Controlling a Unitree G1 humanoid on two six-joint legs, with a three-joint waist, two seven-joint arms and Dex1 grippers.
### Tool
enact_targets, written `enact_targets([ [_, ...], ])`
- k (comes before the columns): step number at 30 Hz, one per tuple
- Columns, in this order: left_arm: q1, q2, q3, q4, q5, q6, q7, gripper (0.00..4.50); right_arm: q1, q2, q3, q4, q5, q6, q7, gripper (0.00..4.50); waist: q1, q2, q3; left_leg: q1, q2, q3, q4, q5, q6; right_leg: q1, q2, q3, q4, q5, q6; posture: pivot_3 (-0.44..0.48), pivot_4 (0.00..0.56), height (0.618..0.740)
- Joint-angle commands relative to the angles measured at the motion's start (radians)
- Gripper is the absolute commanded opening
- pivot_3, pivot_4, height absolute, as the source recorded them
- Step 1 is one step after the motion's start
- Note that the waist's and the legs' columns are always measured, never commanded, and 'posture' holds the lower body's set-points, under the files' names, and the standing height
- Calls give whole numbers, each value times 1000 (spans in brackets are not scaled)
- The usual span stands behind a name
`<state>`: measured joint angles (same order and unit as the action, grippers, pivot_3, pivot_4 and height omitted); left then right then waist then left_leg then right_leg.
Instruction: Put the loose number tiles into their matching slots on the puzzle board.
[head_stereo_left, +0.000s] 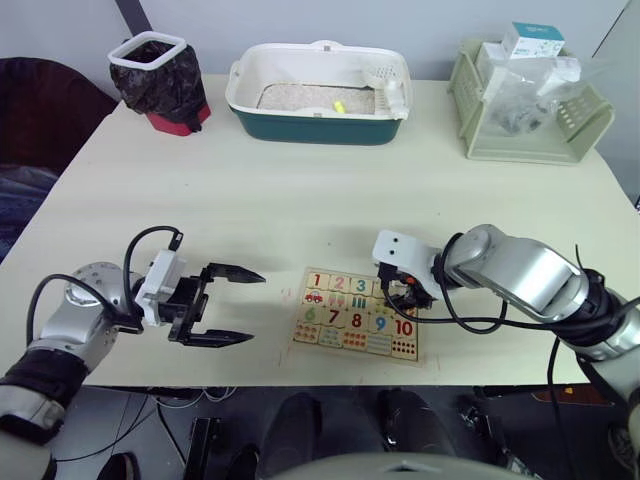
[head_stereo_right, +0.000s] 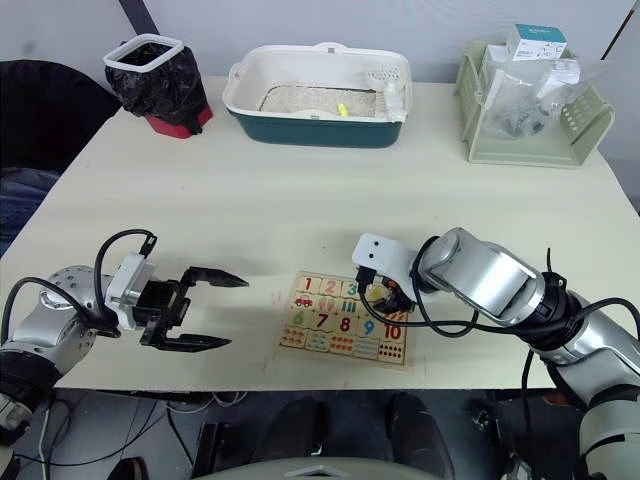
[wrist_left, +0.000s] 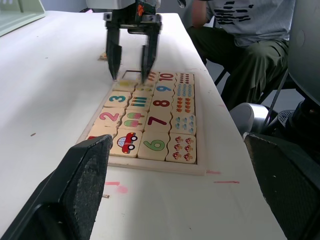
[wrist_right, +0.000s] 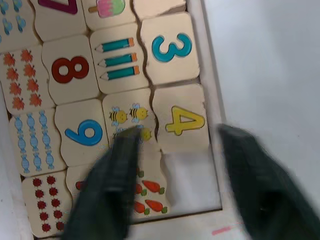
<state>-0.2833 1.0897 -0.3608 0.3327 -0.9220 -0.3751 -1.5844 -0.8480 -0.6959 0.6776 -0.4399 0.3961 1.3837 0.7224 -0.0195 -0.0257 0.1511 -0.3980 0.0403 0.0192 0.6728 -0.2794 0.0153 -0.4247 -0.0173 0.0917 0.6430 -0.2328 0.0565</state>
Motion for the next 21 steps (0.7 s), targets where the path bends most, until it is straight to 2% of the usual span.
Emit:
enact_targets([
  [1, -5, 16, 28, -3, 4, -3, -30, 4500, -14, -16, -19, -20, 2, -10, 12, 4151, 0, 0, 0, 0, 0, 0, 0, 0, 0, 0, 0, 0, 0, 0, 0, 0, 150, 740],
  [2, -7, 16, 28, -1, 5, -2, -30, 4500, -15, -21, -23, -18, 3, -11, 16, 4349, 0, 0, 0, 0, 0, 0, 0, 0, 0, 0, 0, 0, 0, 0, 0, 0, 150, 740],
  [7, -8, 13, 32, 0, 8, -1, -30, 4500, -3, -37, -65, -18, 6, -37, 27, 4349, 0, 0, 0, 0, 0, 0, 0, 0, 0, 0, 0, 0, 0, 0, 0, 0, 150, 740],
  [15, 0, -9, 64, -5, 13, 30, -30, 4500, 145, -69, -224, -37, 27, -218, 65, 4349, 2, 0, 0, 0, 0, 0, 0, 0, 0, 0, 0, 0, 0, 0, 0, 0, 150, 740],
  [18, 2, -17, 80, -2, 20, 40, -30, 4500, 222, -56, -284, -36, 30, -317, 74, 3569, 3, -1, 0, 0, 0, 0, 0, 0, 0, 0, 0, 0, 0, 0, 0, 0, 150, 740],
  [21, 3, -22, 93, -2, 25, 50, -30, 4500, 308, -25, -344, -24, 35, -470, 101, 2326, 3, -1, -1, 0, 0, 0, 0, 0, 0, 0, 0, 0, 0, 2, 4, 0, 150, 740],
])
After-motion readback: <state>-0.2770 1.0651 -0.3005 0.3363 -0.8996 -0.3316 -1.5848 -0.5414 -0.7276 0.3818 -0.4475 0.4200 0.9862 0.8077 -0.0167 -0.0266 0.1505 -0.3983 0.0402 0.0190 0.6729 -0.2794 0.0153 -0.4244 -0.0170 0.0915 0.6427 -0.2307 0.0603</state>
